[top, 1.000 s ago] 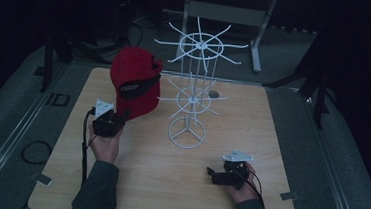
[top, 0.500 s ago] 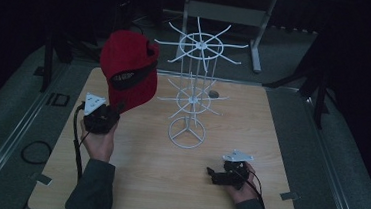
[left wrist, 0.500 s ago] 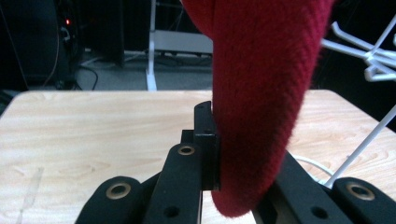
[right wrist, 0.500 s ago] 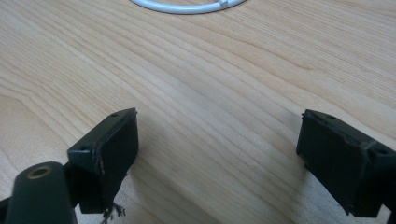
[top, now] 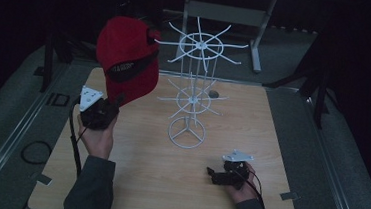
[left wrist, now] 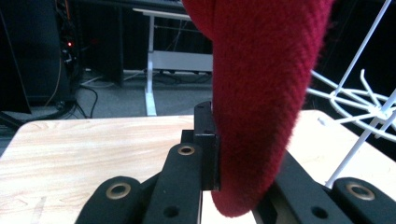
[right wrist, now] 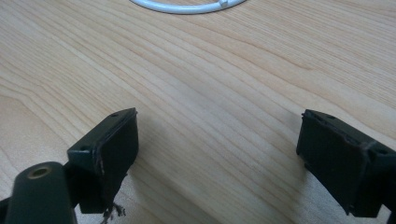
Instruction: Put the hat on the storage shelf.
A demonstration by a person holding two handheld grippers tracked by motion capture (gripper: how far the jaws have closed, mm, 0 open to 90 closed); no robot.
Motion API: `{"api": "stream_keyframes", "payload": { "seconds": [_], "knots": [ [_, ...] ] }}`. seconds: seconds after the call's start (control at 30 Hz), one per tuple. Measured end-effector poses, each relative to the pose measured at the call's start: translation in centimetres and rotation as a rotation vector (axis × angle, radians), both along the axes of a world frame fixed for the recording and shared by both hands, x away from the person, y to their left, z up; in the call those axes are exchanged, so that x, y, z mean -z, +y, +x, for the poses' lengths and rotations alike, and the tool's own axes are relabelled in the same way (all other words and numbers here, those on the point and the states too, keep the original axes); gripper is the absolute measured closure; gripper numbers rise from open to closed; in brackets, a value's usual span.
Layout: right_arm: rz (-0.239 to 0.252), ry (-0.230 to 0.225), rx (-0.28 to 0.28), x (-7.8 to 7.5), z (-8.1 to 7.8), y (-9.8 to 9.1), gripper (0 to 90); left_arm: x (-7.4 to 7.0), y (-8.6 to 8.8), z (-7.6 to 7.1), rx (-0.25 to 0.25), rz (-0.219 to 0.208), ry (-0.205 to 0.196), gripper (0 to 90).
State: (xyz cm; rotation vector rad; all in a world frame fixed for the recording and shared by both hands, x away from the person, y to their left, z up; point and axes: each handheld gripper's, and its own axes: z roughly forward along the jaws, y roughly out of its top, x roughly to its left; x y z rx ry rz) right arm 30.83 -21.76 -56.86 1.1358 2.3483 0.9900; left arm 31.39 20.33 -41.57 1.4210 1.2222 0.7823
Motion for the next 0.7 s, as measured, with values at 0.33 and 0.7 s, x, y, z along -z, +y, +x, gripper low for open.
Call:
{"api": "stream_keyframes", "payload": {
  "seconds": [0.33, 0.7],
  "knots": [
    [0.000, 0.000, 0.000, 0.0, 0.0, 0.0, 12.7, -1.6, 0.0, -0.5, -0.001, -0.002, -0.031, 86.4],
    [0.000, 0.001, 0.000, 0.0, 0.0, 0.0, 12.6, -2.8, 0.1, -1.1, 0.011, -0.014, -0.052, 86.3]
  ]
}}
